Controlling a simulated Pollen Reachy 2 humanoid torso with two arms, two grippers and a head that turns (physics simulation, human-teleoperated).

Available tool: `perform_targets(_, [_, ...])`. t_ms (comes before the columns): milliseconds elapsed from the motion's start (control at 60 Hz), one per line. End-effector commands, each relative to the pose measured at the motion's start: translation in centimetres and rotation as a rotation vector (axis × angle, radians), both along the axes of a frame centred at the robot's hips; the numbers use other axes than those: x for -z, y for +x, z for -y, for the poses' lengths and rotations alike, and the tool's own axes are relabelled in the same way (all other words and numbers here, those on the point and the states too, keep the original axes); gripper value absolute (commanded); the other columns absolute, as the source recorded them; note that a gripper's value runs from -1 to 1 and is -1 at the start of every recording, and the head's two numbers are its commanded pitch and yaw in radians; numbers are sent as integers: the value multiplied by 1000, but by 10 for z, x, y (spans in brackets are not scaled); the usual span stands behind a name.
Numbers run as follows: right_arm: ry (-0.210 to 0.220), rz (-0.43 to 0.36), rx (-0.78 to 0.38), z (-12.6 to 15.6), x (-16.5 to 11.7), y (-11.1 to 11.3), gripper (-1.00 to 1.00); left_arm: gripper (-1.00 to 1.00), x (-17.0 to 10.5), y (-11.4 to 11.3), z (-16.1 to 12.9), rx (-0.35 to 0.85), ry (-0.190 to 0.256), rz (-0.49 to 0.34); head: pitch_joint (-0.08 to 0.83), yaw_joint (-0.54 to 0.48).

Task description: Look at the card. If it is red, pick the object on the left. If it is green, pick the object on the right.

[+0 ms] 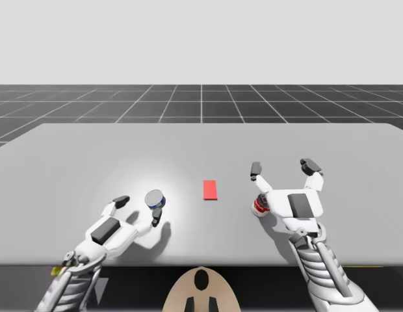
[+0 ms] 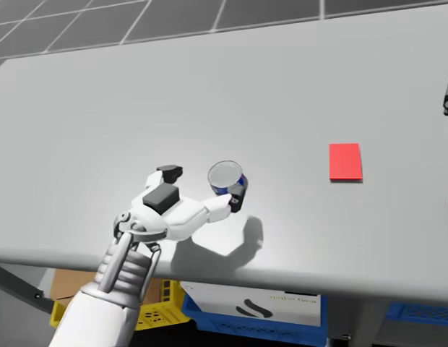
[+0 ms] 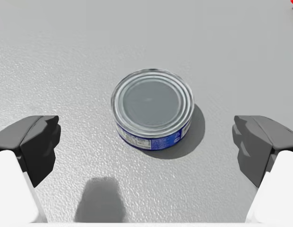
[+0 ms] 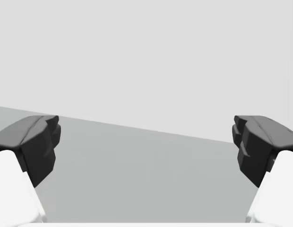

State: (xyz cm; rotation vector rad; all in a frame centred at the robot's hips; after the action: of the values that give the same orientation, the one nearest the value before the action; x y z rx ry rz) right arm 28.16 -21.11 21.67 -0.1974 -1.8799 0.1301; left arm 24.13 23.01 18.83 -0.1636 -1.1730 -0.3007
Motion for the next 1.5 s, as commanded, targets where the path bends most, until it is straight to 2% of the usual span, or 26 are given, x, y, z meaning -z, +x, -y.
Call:
perform_targets(17, [17, -3, 1, -3, 1, -1, -1000, -1000, 13, 20, 11, -2, 26, -29, 710, 281])
perform_targets(117, [15, -2, 0, -3, 1, -1, -1000, -1000, 20, 31, 18, 0, 41, -51, 714, 279])
perform_targets(250, [15, 3, 0, -2, 0, -1, -1000, -1000, 28, 42, 26, -17, 38, -68, 715, 275])
perform_targets(433, [15, 3, -2, -2, -1, -1, -1000, -1000, 35, 51, 27, -46, 12, -96, 713, 271])
perform_targets(550, [15, 5, -2, -2, -1, -1, -1000, -980, 39, 51, 28, -46, 24, -95, 709, 272])
perform_targets(567, [15, 5, -2, -2, -1, -1, -1000, -884, 40, 51, 28, -48, 28, -92, 708, 272])
perform_targets(583, [15, 4, -2, -2, -1, -1, -1000, -92, 41, 50, 29, -44, 30, -92, 706, 272])
perform_targets(600, [15, 4, -2, -2, -1, -1, -1000, 931, 41, 49, 29, -39, 40, -90, 706, 273])
perform_targets(633, [15, 4, -3, -2, -1, -1, -1000, 987, 41, 48, 30, -38, 42, -91, 705, 273])
perform_targets(900, [18, 7, -3, -1, -2, -1, -1000, 1000, 43, 46, 30, -34, 45, -94, 675, 274])
perform_targets(950, [18, 7, -3, -1, -2, -1, -1000, 1000, 43, 46, 30, -33, 44, -94, 651, 276])
perform_targets(1050, [18, 6, -3, -2, -2, -1, -1000, 1000, 43, 46, 30, -30, 40, -93, 535, 280])
perform_targets(1217, [27, -5, -7, -2, 0, -1, -1000, 1000, 41, 45, 31, -27, 30, -89, 404, 289])
perform_targets(1383, [40, -17, -10, -1, 0, -2, -1000, 1000, 32, 46, 31, -26, 17, -79, 351, 302])
perform_targets(1500, [40, -21, -11, -1, 1, -1, -1000, 1000, 12, 49, 30, -25, -2, -45, 332, 303])
